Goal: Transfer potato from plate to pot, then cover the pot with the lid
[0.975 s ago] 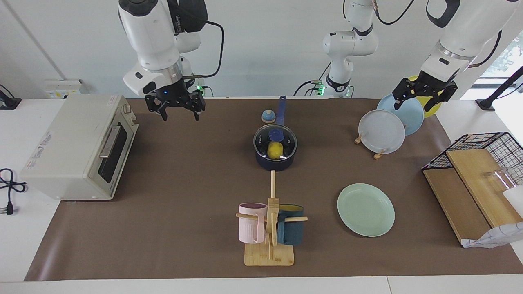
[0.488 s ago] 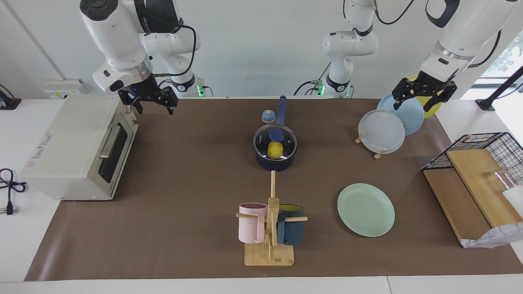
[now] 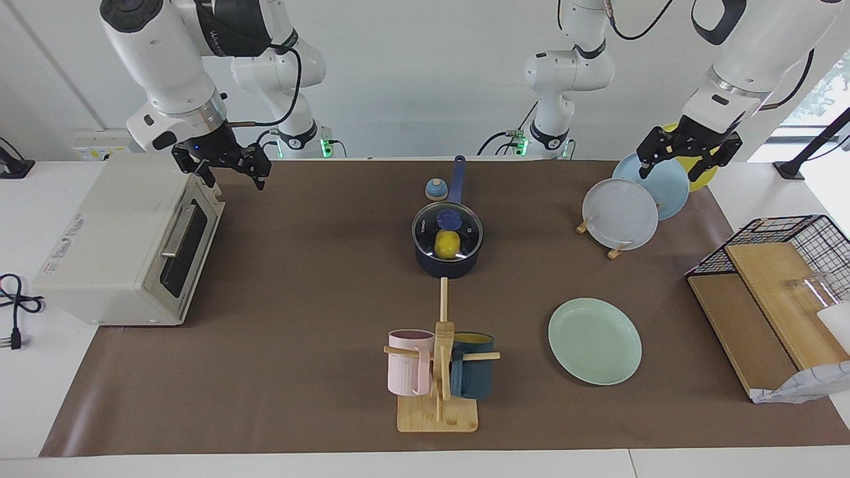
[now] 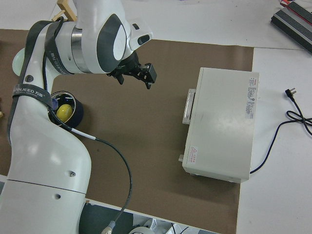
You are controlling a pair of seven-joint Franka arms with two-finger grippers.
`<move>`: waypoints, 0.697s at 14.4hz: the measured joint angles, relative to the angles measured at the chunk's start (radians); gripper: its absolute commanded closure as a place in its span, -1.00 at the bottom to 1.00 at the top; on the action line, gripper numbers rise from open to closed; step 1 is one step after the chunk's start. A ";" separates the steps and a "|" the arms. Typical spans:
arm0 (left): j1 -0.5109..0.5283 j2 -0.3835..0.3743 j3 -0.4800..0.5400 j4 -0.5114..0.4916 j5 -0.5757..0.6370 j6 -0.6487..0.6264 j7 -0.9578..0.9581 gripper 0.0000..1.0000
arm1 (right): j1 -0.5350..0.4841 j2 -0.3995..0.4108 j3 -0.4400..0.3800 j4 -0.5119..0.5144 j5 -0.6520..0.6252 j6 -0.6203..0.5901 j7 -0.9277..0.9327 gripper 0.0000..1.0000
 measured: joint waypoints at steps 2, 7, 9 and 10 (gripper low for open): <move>0.000 0.000 0.000 -0.003 0.000 0.000 0.000 -1.00 | -0.009 0.000 0.009 0.001 0.000 -0.002 -0.006 -1.00; -0.001 0.000 -0.004 -0.005 0.000 0.000 0.001 -1.00 | -0.037 0.006 0.066 0.050 -0.026 -0.041 -0.008 -1.00; -0.001 0.000 -0.005 -0.005 0.000 0.000 0.001 -1.00 | -0.080 0.008 0.091 0.052 -0.026 -0.041 -0.027 -1.00; -0.001 0.000 -0.006 -0.005 0.000 0.000 0.001 -1.00 | -0.090 0.009 0.096 0.052 -0.026 -0.041 -0.034 -1.00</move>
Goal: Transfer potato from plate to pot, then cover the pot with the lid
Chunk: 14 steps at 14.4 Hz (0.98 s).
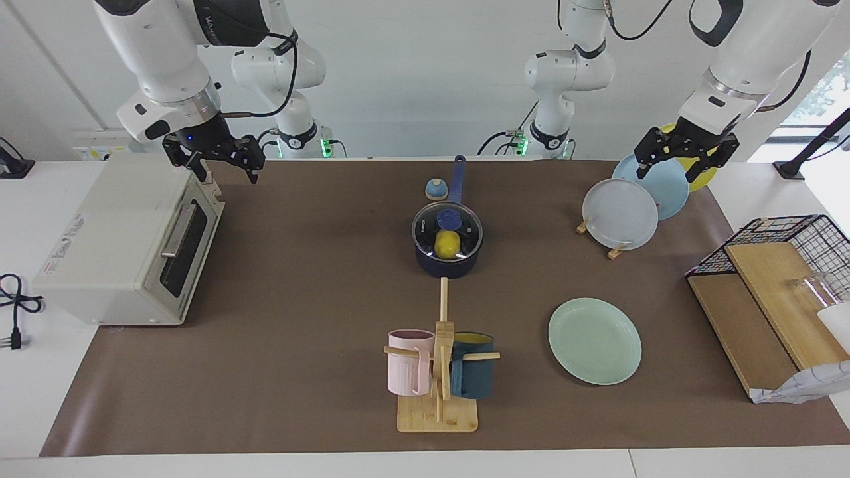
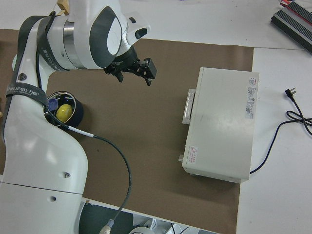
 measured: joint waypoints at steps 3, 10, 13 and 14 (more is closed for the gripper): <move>-0.001 0.000 -0.004 0.000 0.000 0.000 0.000 -1.00 | -0.002 0.004 0.006 0.000 0.000 0.000 -0.003 -1.00; -0.009 0.000 -0.007 0.000 0.000 0.000 0.000 -1.00 | -0.003 0.004 -0.001 0.008 0.003 0.000 -0.003 -1.00; -0.016 0.000 -0.008 0.000 0.000 0.000 0.000 -1.00 | -0.003 0.009 -0.008 0.007 0.004 -0.001 -0.003 -1.00; -0.017 0.000 -0.008 0.000 0.000 0.000 0.000 -1.00 | -0.003 0.011 -0.009 0.007 0.003 -0.001 -0.003 -1.00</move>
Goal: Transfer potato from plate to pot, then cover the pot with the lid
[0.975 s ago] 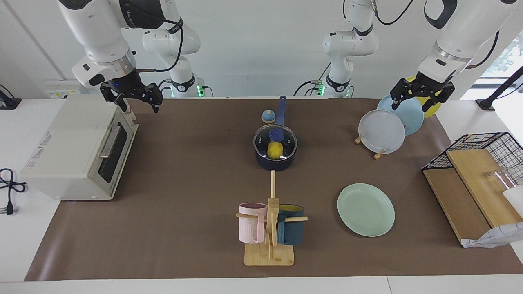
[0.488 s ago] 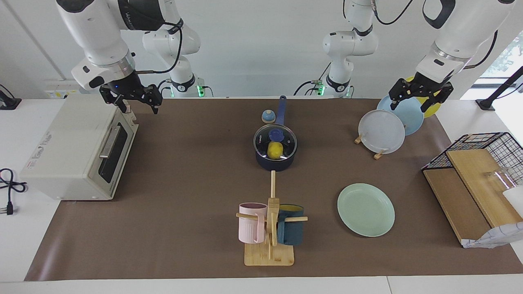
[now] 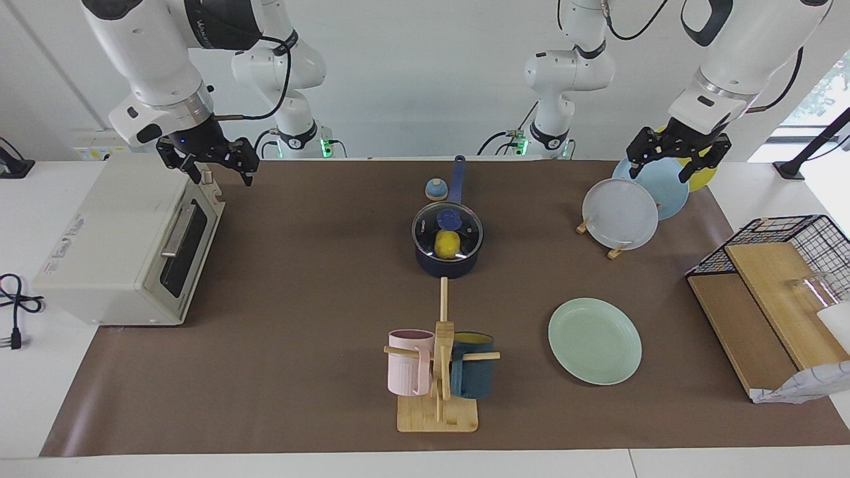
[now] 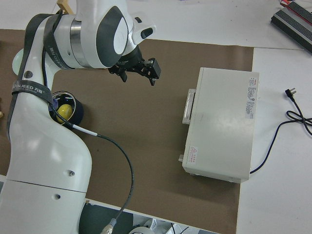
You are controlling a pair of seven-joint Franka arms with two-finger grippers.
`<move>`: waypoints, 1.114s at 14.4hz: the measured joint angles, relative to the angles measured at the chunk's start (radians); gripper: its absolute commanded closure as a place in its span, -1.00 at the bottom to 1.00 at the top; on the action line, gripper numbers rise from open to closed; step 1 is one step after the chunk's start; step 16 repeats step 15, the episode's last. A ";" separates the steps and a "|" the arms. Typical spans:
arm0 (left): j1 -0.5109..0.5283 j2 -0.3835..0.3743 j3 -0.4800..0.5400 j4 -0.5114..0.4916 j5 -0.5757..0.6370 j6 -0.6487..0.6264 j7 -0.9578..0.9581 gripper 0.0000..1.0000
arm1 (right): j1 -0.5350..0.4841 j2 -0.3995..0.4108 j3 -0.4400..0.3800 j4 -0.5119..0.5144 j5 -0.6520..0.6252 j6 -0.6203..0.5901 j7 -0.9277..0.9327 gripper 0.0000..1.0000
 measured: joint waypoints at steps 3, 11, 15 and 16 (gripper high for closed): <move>0.000 0.000 0.000 0.000 0.000 0.000 0.000 -1.00 | 0.000 0.005 -0.009 0.003 0.000 -0.001 0.000 -1.00; 0.000 0.000 0.000 0.000 0.000 0.000 0.000 -1.00 | 0.000 0.022 -0.034 0.026 0.000 0.000 0.000 -1.00; 0.000 0.000 0.000 0.000 0.000 -0.001 0.000 -1.00 | 0.000 0.022 -0.040 0.032 0.000 0.000 0.000 -1.00; 0.000 0.000 0.000 0.000 0.000 -0.001 0.000 -1.00 | 0.000 0.022 -0.040 0.032 0.000 0.000 0.000 -1.00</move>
